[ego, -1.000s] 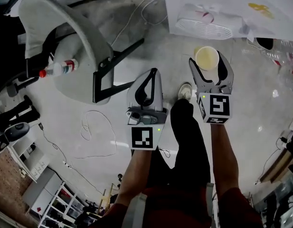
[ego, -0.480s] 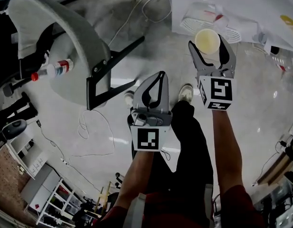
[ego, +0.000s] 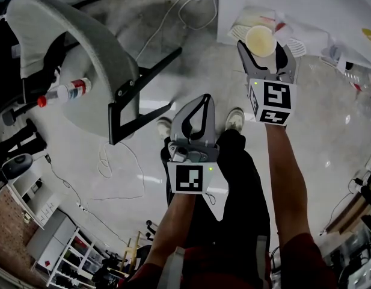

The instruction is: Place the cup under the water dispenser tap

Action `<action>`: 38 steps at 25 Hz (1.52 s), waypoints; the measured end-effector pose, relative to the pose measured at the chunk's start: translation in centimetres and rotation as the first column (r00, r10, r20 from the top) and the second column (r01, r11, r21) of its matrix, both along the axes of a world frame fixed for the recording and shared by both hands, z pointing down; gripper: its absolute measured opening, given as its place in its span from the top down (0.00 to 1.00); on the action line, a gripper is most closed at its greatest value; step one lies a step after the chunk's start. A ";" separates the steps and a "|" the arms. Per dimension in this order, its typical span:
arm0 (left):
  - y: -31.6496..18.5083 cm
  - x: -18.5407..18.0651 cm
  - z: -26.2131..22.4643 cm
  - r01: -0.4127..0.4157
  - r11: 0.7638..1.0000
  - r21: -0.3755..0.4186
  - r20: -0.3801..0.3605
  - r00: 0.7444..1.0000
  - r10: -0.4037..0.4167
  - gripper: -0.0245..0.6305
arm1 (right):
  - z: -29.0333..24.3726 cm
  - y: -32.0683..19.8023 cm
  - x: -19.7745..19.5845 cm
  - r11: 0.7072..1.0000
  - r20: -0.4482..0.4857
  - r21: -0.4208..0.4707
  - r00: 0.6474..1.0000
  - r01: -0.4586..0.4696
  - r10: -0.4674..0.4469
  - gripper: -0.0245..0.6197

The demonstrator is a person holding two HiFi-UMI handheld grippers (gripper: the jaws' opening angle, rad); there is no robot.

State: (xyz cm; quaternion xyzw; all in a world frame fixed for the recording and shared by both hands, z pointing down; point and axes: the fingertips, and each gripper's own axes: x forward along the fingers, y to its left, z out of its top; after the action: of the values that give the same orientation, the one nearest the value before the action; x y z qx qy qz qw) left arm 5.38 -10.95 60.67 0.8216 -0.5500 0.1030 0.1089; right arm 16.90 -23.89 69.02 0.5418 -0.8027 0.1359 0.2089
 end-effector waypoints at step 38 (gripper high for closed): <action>1.6 -6.6 -11.9 -0.005 0.999 0.035 -0.020 1.000 0.006 0.96 | -8.1 11.5 -2.6 0.987 -0.038 -0.137 0.996 -0.086 0.081 0.31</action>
State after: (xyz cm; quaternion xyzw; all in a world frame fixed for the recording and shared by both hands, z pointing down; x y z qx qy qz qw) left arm -1.25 -9.39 48.73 0.8259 -0.5483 0.0854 0.0999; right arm 14.34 -12.40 60.91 0.5611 -0.7645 0.1911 0.2533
